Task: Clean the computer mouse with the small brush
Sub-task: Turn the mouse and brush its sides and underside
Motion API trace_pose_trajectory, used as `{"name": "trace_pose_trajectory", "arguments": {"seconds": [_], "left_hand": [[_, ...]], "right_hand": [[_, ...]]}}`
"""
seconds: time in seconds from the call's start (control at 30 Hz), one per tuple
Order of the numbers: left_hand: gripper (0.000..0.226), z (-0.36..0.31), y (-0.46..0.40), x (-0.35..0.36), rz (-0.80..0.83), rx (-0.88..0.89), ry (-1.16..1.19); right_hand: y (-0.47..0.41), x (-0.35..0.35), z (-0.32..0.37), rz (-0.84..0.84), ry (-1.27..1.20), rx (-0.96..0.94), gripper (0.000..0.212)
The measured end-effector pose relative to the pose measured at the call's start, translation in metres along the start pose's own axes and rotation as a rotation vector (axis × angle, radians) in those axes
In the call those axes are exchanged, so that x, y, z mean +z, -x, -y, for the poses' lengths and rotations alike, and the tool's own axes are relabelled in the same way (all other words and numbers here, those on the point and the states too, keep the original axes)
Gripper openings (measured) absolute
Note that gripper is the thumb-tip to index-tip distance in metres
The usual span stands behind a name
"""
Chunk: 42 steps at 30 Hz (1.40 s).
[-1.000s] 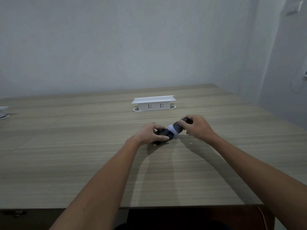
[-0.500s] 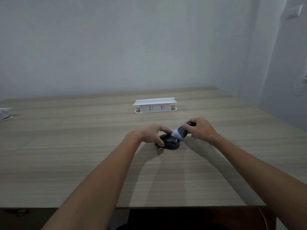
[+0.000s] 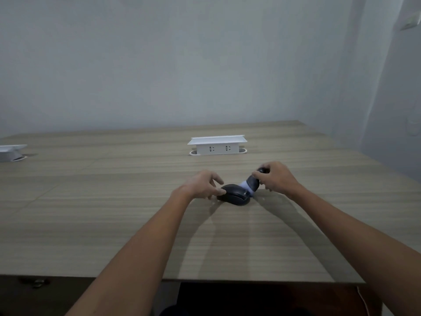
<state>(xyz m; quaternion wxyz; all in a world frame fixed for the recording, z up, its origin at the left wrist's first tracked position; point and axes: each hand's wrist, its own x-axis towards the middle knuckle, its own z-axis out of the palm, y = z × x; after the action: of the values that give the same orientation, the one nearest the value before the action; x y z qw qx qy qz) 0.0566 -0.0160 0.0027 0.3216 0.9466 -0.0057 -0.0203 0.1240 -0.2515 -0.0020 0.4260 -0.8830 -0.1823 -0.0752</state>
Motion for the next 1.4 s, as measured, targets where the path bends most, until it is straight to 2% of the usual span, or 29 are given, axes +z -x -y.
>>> {"name": "trace_pose_trajectory", "arguments": {"seconds": [0.17,0.47,0.63,0.73,0.87,0.97,1.07,1.2,1.27,1.4], "left_hand": [[0.028,-0.002,-0.001,0.01,-0.008,-0.039,0.11],[0.038,-0.004,-0.011,0.013,-0.031,-0.069,0.172],[0.041,-0.005,-0.009,0.017,-0.029,-0.03,0.162],[0.036,-0.005,-0.004,0.019,-0.004,0.003,0.192],[0.038,-0.003,-0.001,0.02,-0.021,-0.001,0.227],[0.038,0.0,-0.003,0.023,-0.041,0.016,0.222],[0.038,0.002,-0.007,0.027,-0.061,0.02,0.219],[0.042,0.003,-0.011,0.026,-0.07,0.002,0.163],[0.042,0.003,-0.014,0.025,-0.061,0.003,0.152],[0.039,0.001,-0.016,0.023,-0.018,0.016,0.156]], "right_hand": [[0.005,0.001,0.005,0.031,-0.009,0.002,0.018],[0.007,-0.004,0.013,0.173,-0.046,-0.026,0.022],[0.007,-0.005,0.014,-0.029,-0.031,-0.132,0.022],[0.013,0.003,0.014,0.064,-0.043,-0.166,0.019],[0.009,0.002,0.011,-0.033,0.17,-0.187,0.018],[0.011,0.001,0.013,-0.09,0.116,-0.228,0.015],[0.015,0.005,0.013,0.002,0.021,-0.246,0.016],[0.011,0.004,0.004,-0.077,0.189,-0.214,0.016],[0.01,0.002,0.0,-0.114,0.16,-0.213,0.015],[0.012,0.003,-0.002,-0.039,0.042,-0.194,0.016]]}}
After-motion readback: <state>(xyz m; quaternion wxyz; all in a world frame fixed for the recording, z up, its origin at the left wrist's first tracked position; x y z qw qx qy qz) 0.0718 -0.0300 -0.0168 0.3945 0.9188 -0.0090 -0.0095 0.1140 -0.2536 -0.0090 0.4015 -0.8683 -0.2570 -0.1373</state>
